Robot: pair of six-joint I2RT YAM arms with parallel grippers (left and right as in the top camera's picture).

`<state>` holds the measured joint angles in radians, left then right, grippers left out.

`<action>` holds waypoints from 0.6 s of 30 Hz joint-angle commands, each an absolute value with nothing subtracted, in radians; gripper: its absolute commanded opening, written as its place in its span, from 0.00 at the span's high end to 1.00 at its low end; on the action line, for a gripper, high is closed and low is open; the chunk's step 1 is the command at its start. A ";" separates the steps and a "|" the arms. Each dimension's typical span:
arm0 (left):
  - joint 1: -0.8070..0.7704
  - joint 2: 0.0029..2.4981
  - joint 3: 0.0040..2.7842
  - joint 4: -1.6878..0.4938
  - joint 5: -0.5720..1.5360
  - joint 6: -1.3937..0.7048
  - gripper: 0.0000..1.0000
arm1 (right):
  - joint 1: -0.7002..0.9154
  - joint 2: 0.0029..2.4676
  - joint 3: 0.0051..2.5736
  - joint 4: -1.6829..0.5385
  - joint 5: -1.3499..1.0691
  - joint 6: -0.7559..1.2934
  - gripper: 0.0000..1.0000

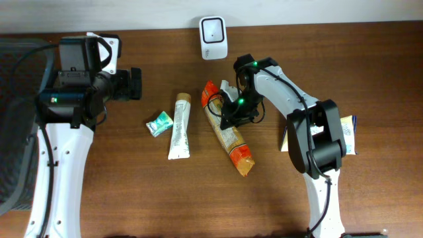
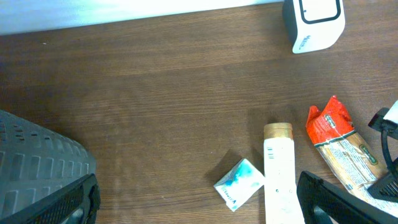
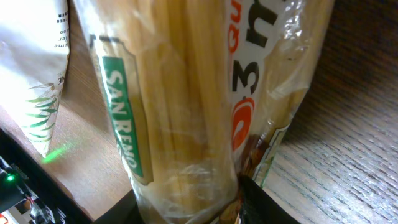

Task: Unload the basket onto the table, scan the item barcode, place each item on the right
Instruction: 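Rotate the pasta pack upright with the right gripper, then lift the pasta pack up to the white scanner with the right gripper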

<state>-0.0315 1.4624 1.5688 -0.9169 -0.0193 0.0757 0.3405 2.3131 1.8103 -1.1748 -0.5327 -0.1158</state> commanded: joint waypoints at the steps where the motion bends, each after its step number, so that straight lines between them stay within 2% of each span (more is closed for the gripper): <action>1: -0.030 1.458 1.573 -0.915 -0.023 0.081 0.01 | 0.353 2.314 1.780 -1.177 -0.501 -0.124 0.59; 4: -0.030 1.458 1.573 -0.915 -0.023 0.081 0.01 | 0.334 2.312 1.873 -1.248 -0.459 -0.142 0.59; 6: -0.030 1.458 1.573 -0.915 -0.023 0.081 0.01 | 0.338 2.310 1.969 -1.338 -0.437 -0.158 0.53; 11: -0.030 1.458 1.573 -0.915 -0.023 0.081 0.01 | 0.420 2.312 1.901 -1.356 -0.386 -0.160 0.39; 14: -0.030 1.458 1.573 -0.915 -0.023 0.081 0.01 | 0.445 2.312 1.856 -1.304 -0.259 -0.088 0.38; 15: -0.030 1.458 1.573 -0.915 -0.023 0.081 0.01 | 0.439 2.312 1.843 -1.279 -0.250 -0.070 0.41; 16: -0.030 1.458 1.573 -0.915 -0.023 0.081 0.01 | 0.437 2.312 1.842 -1.267 -0.250 -0.070 0.49; 18: -0.030 1.458 1.573 -0.915 -0.023 0.081 0.01 | 0.434 2.312 1.842 -1.234 -0.250 -0.069 0.76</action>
<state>-0.0315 1.4624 1.5688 -0.9169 -0.0193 0.0757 0.4408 2.3161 1.8526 -1.2675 -0.2890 -0.0795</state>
